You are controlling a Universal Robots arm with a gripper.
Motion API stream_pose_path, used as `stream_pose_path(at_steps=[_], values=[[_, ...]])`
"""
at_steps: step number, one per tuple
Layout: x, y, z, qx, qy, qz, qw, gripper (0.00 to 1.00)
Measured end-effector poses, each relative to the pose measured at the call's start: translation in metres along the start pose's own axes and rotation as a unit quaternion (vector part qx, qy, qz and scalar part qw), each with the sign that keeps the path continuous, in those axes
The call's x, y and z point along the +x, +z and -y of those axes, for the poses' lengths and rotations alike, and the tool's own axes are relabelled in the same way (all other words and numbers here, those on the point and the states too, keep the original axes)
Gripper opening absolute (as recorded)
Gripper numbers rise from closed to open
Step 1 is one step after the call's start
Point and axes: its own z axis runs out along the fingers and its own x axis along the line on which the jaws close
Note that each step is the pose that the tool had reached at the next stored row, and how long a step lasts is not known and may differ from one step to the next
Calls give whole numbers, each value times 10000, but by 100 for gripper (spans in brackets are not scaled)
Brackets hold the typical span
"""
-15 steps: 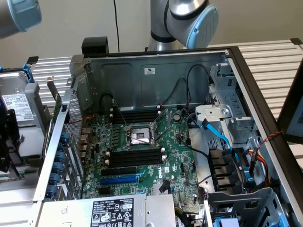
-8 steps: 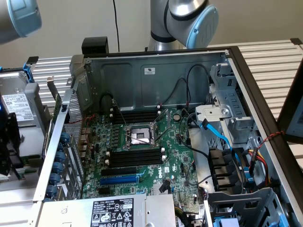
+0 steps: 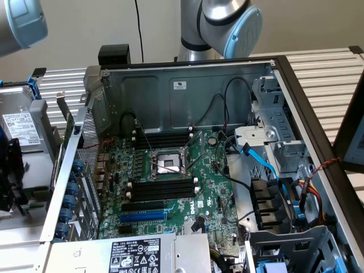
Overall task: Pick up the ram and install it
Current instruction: 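Pick up the ram and move it above insertion slot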
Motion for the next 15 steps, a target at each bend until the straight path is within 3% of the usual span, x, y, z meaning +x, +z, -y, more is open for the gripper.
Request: stream_pose_path(at_steps=[1,2,4,6,15], values=[[0,7,-3,13,6,7,10000,28],[0,10,-5,28,11,17,10000,28],[0,5,-5,54,22,29,10000,16],[0,-27,-3,71,33,35,10000,12],[13,-308,11,74,69,34,9999,12]])
